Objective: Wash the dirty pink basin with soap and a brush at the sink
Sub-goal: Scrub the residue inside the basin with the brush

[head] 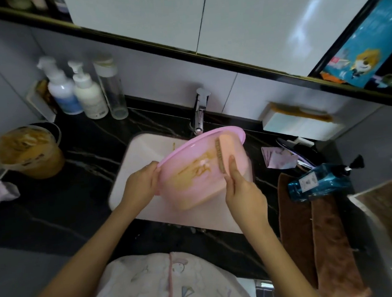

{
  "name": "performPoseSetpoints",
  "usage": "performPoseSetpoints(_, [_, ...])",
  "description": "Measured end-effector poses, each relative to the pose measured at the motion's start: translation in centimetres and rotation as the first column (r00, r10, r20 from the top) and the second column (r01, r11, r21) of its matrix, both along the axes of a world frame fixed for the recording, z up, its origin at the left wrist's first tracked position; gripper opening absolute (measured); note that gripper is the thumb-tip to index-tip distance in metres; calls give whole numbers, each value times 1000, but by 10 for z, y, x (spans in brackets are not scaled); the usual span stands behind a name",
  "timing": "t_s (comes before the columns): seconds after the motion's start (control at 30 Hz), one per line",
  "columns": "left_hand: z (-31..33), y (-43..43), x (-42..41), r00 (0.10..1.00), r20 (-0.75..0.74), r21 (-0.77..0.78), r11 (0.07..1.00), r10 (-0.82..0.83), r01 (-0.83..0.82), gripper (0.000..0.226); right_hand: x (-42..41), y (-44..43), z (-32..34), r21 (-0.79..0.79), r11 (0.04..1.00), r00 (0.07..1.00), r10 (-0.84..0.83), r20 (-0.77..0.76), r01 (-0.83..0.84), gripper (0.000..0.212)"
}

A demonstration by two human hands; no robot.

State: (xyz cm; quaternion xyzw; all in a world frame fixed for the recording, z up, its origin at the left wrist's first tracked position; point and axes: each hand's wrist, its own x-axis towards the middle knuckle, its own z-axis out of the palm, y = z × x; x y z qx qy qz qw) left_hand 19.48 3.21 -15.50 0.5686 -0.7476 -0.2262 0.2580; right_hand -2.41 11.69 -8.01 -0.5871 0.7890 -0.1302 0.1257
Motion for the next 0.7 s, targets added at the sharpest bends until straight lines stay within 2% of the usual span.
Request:
performPoseSetpoints(0.13, [27, -8, -27, 995, -71, -105, 993, -66, 59, 49, -15, -20, 3, 38, 987, 956, -162, 246, 157, 49])
performPoseSetpoints(0.2, [34, -14, -39, 991, -101, -94, 992, -91, 81, 46, -5, -19, 4, 4, 992, 953, -126, 274, 130, 49])
performPoseSetpoints(0.27, [37, -21, -46, 990, -101, -101, 991, -96, 86, 36, 9, -2, -2, -63, 994, 972, 97, 213, -85, 51])
performPoseSetpoints(0.3, [39, -23, -46, 990, -107, -97, 992, -93, 82, 35, 13, 11, -6, -86, 969, 963, 241, 124, -231, 52])
performPoseSetpoints(0.37, [40, -30, -43, 988, -125, -80, 994, -85, 76, 36, 0, 26, -17, -82, 927, 930, 360, -75, -366, 53])
performPoseSetpoints(0.4, [39, -32, -43, 987, -131, -66, 994, -94, 86, 35, -12, 24, -22, -126, 929, 932, 329, -150, -348, 53])
performPoseSetpoints(0.43, [39, -32, -43, 987, -126, -55, 994, -99, 92, 33, -21, 19, -24, -147, 948, 954, 263, -145, -284, 51])
performPoseSetpoints(0.47, [40, -32, -45, 988, -117, -50, 994, -104, 98, 31, -30, 8, -24, -167, 969, 981, 165, -98, -180, 50])
performPoseSetpoints(0.53, [39, -34, -49, 991, -94, -50, 994, -100, 96, 28, -34, -13, -26, -142, 990, 996, -5, 94, 18, 50])
performPoseSetpoints(0.57, [40, -36, -48, 992, -99, -41, 996, -84, 80, 29, -27, -14, -27, -162, 986, 992, -9, 127, 29, 51])
performPoseSetpoints(0.7, [38, -53, -36, 988, -151, 26, 999, -41, 46, 34, -24, 19, -44, -195, 955, 974, 228, -10, -226, 54])
